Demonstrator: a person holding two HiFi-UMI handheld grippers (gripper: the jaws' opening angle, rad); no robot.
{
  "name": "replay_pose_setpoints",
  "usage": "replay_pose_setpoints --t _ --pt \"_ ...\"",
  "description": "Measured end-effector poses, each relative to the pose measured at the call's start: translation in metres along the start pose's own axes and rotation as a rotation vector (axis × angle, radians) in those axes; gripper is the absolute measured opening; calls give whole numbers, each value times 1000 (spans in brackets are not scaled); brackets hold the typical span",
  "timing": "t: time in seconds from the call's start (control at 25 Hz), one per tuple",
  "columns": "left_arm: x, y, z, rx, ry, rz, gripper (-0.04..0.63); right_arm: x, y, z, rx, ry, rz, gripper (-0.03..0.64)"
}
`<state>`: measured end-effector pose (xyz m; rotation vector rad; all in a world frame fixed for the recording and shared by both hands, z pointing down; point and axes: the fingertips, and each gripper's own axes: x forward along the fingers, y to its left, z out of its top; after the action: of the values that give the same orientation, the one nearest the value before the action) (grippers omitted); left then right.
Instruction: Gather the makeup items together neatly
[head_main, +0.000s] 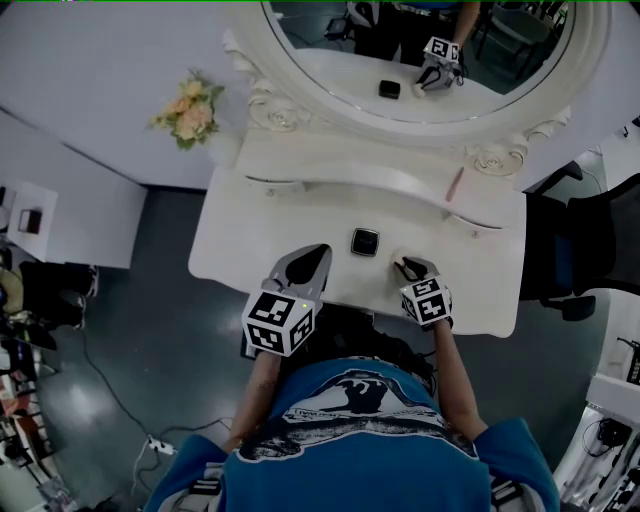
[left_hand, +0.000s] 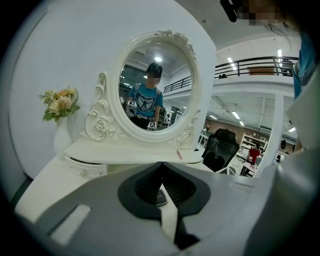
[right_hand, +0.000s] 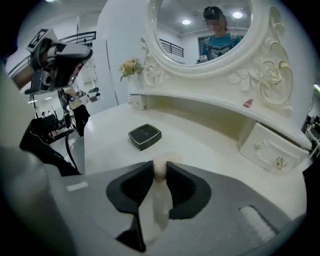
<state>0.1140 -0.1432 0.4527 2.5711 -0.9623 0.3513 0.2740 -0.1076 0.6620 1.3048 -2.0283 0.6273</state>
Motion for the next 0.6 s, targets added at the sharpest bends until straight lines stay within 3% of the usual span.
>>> replay_pose_setpoints --t 0.44,0.6 --pt "13 -9 2 2 -6 19 14 -9 -6 0 149 -69 72 137" --pt "18 -12 3 8 -5 16 14 -17 -9 -2 144 -41 89 198"
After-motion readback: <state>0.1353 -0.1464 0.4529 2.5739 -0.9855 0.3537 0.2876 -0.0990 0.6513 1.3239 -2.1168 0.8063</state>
